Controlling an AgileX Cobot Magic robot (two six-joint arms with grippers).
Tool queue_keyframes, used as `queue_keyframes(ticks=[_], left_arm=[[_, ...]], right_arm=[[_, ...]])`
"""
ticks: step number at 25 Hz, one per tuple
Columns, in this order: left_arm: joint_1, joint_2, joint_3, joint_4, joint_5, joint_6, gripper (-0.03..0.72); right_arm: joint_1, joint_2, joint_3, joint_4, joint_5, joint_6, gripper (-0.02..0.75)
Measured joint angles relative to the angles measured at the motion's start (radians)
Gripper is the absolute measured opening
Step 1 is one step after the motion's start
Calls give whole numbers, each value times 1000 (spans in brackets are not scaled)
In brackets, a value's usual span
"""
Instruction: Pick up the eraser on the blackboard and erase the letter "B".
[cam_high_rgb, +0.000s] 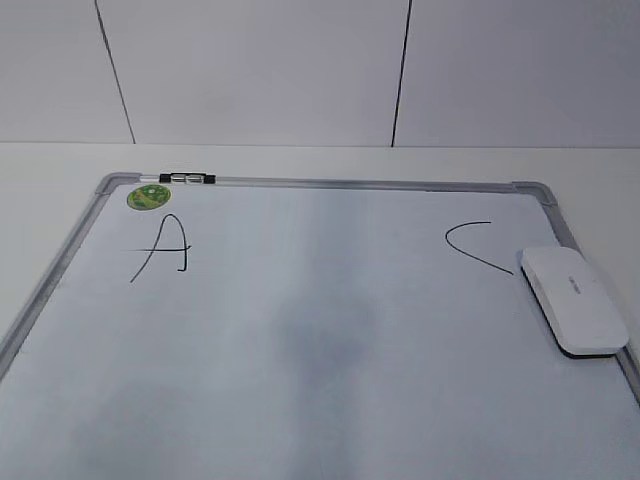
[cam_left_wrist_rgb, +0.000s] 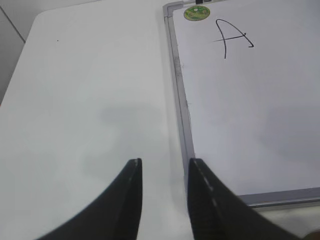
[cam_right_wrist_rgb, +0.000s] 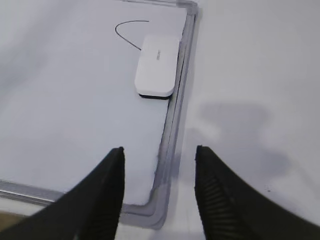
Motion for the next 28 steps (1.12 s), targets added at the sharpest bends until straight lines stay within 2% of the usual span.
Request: queue_keyframes(ticks=[2,14,22,28], left_arm=[[0,0,3,0,-7,-2,237],[0,0,3,0,-21,-4,237],[0,0,3,-52,-21,-6,237],[0,0,3,-65,-21,-51,236]], right_arm=[[0,0,23,-8,-40,-2,377],[0,0,35,0,-59,2,376],[0,0,37,11,-61,9,376],[0,0,37,12,-62,9,376]])
